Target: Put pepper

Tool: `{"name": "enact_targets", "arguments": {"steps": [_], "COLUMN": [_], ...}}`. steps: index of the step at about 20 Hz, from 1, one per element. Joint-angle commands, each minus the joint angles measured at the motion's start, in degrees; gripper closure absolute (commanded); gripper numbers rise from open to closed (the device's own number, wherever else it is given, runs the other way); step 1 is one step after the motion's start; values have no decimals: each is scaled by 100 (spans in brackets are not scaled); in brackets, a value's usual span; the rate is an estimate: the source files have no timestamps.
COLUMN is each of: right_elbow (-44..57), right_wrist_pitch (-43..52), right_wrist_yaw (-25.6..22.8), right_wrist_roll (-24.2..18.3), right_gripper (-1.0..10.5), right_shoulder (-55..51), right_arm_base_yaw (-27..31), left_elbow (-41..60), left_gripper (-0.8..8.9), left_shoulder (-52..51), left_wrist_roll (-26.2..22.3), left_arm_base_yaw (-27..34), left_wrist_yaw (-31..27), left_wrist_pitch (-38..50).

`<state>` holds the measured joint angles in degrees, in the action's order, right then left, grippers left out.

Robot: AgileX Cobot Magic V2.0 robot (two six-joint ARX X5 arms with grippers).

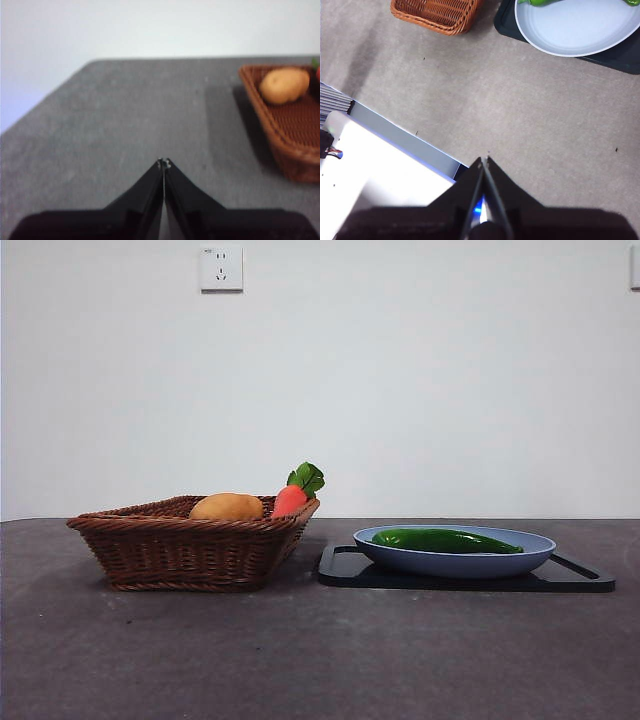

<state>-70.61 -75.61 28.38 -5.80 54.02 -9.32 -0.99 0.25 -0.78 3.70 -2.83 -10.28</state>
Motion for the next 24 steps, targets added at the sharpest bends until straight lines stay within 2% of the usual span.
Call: {"name": "enact_targets", "arguments": {"steps": [1,17,19,21,23,24], "right_elbow": [-103,-103,-103,-7,404,772], "right_wrist_pitch": [33,31,168,975,2096,2669], "right_wrist_yaw": [2,4,-33,35,188,140], "right_wrist_roll": [15,20,-627,-929,-861,-675], "right_gripper": [935,935,935,935,935,935], "right_shoulder": [35,33,-81,-385,-874,-1202], "right_arm_base_yaw": [-11,-15,77,354,632,811], "left_elbow": [61,61,61,61,61,61], "left_gripper": [805,805,805,805,805,805], "left_shoulder": [-15,-15,-15,-15,-15,-15], "left_wrist_roll": [94,94,94,94,94,94], "left_arm_base_yaw": [17,17,17,17,17,17], "left_wrist_yaw": [26,22,22,22,22,22], "left_wrist_pitch": [9,170,170,168,168,168]}}
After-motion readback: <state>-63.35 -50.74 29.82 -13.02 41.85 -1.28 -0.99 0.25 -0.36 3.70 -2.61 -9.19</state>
